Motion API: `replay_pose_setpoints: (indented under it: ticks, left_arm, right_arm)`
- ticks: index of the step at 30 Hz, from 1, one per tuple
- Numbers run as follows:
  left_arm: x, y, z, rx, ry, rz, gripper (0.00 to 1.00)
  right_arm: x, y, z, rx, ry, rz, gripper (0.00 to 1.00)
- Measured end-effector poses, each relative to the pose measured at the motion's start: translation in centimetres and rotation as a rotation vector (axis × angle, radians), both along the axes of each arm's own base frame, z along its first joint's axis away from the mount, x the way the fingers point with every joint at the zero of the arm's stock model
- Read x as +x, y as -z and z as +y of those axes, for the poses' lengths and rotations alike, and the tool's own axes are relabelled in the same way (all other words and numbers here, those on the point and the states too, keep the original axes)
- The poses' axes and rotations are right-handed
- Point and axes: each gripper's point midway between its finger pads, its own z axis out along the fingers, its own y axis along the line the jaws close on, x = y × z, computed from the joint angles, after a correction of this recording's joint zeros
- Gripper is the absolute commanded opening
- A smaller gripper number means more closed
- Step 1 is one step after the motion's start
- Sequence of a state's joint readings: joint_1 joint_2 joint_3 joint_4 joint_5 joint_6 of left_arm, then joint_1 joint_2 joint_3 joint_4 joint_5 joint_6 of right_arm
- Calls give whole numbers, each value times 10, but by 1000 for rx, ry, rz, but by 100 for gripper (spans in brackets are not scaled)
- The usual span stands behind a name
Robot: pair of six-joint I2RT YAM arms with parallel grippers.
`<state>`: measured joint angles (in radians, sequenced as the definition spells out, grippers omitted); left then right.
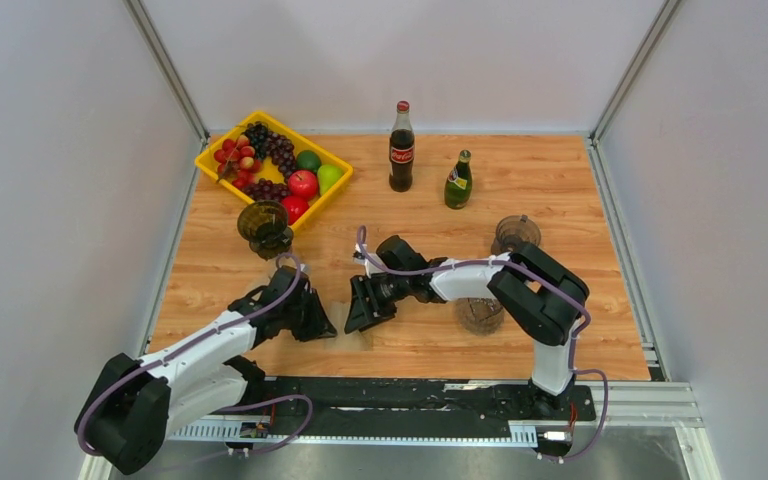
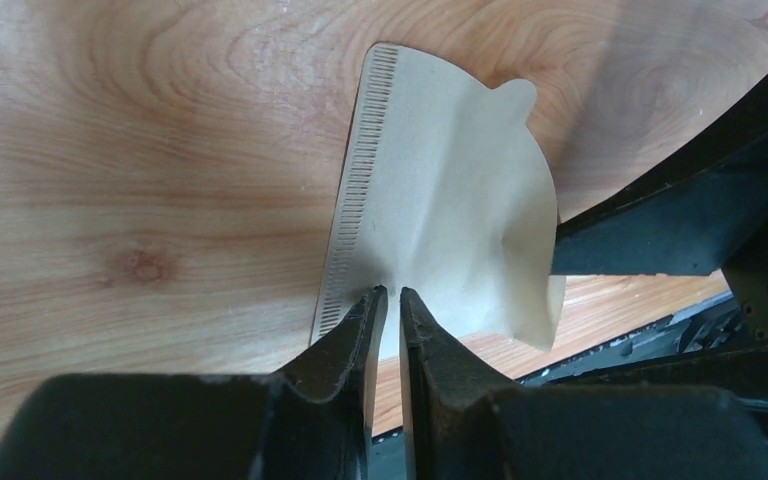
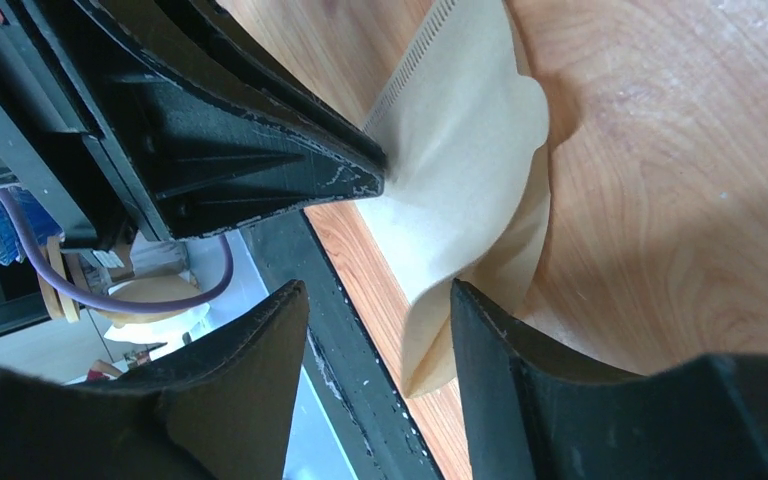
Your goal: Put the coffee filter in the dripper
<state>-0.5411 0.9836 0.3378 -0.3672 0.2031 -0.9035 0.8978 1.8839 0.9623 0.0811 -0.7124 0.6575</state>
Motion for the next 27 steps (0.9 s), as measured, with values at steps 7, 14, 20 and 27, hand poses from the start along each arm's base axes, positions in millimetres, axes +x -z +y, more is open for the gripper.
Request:
replay_pose_setpoints:
  ticks: [7, 14, 20, 27]
  left_arm:
    - [2, 2, -5, -32, -27, -3, 17]
    - [2, 1, -6, -57, -47, -15, 17]
    - [2, 1, -7, -75, -63, -21, 17]
    - [2, 1, -7, -78, -67, -22, 17]
  right_arm:
    - [5, -3, 12, -11, 41, -26, 50]
    - [-2, 0, 20, -19, 35, -30, 46]
    - [1, 7, 20, -46, 56, -54, 46]
    - [16, 13, 10, -122, 103, -151, 48]
